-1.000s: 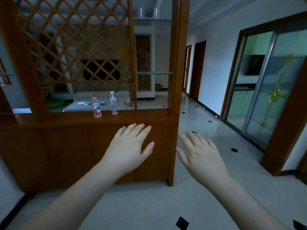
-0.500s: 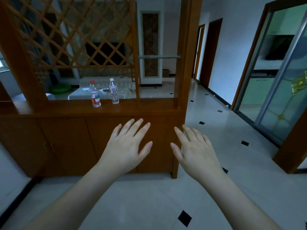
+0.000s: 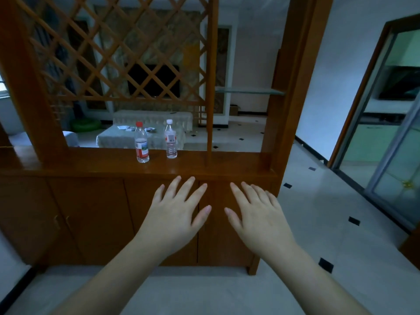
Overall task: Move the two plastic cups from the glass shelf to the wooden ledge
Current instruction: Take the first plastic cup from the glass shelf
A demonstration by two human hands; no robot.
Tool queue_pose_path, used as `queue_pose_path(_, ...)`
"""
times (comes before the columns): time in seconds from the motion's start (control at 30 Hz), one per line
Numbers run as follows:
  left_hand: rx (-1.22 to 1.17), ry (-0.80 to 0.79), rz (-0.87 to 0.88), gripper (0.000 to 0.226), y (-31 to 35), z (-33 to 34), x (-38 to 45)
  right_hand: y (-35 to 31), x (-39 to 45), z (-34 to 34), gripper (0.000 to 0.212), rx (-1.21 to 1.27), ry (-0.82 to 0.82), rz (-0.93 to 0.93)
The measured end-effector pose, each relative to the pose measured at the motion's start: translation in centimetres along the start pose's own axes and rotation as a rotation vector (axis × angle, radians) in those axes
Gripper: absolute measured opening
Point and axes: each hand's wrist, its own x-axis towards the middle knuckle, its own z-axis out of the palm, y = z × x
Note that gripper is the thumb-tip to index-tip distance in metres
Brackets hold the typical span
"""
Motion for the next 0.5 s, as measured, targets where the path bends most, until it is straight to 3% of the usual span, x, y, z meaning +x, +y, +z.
queue_pose_path(0.27,-0.049,0.01,-0.012,0.071,-4.3,2.1,7.0,0.9,7.8,2.3,0.06,-0.026,0.011,0.005)
queue_pose_path(0.5,-0.045,0.019,0.025,0.063,-2.6,4.9,15.9,6.6,13.8,5.0,0.059,-0.034,0.0,0.046)
